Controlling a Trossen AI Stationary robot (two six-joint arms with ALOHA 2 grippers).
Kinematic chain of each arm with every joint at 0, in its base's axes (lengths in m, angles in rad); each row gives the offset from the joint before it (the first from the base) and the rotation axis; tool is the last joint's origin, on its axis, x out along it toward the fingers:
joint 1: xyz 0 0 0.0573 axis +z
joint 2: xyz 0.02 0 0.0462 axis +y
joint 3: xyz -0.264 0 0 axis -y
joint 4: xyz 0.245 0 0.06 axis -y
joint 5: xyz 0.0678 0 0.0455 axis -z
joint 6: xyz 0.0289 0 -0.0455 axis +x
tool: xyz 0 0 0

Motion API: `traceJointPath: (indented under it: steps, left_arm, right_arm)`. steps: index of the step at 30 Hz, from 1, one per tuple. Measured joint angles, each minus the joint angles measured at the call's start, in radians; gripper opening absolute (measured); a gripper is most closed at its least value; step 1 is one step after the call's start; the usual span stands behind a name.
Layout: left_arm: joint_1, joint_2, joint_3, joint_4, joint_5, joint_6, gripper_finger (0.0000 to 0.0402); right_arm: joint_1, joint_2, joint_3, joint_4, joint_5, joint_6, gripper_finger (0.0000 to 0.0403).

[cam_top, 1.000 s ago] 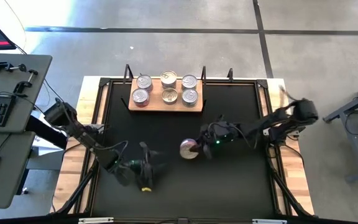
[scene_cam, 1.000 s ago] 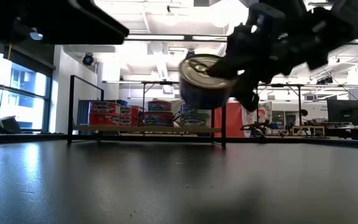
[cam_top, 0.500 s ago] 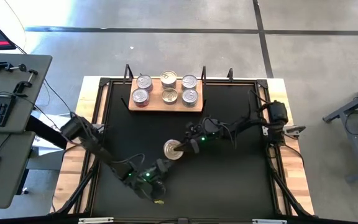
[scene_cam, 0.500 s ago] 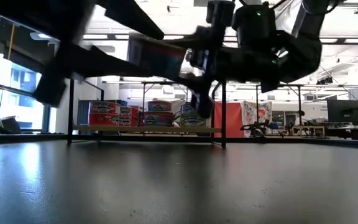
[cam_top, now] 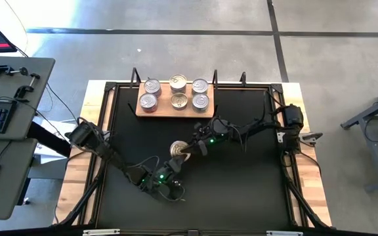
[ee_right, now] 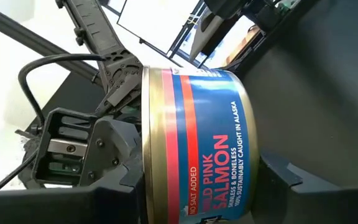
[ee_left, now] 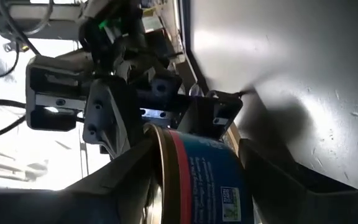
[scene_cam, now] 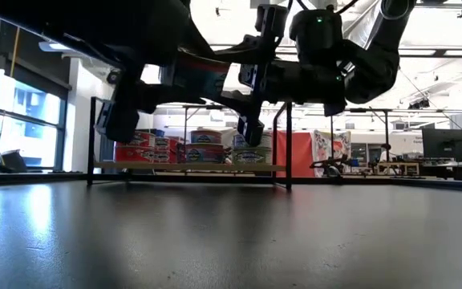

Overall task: Stack canned seafood by type on shelf
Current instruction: Stack the blue and pink tuna can on top of the blue and pink tuna can on the shelf

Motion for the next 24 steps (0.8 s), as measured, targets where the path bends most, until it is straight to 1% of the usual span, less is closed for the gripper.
traceJointPath:
  steps: [6,11,18,21,24]
  left_arm:
    - [0.035,0.0,0.0,-0.004,-0.019,-0.031,0.0228]
    - [0.036,0.0,0.0,-0.019,-0.02,-0.053,0.0226]
    - [0.036,0.0,0.002,-0.086,-0.023,-0.151,0.0193]
    - [0.036,0.0,0.003,-0.115,-0.022,-0.169,0.0197]
    - [0.038,-0.001,0.003,-0.115,-0.015,-0.158,0.0214]
  right_arm:
    - [-0.003,0.0,0.0,-0.002,0.01,0.024,0.0167]
    - [-0.011,-0.001,0.0,-0.002,-0.002,0.025,0.0167]
    - [-0.02,-0.001,0.0,-0.018,-0.026,0.052,0.0167]
    - [-0.03,-0.001,0.0,-0.021,-0.047,0.088,0.0167]
    - [-0.055,-0.001,0.001,-0.031,-0.119,0.17,0.0167]
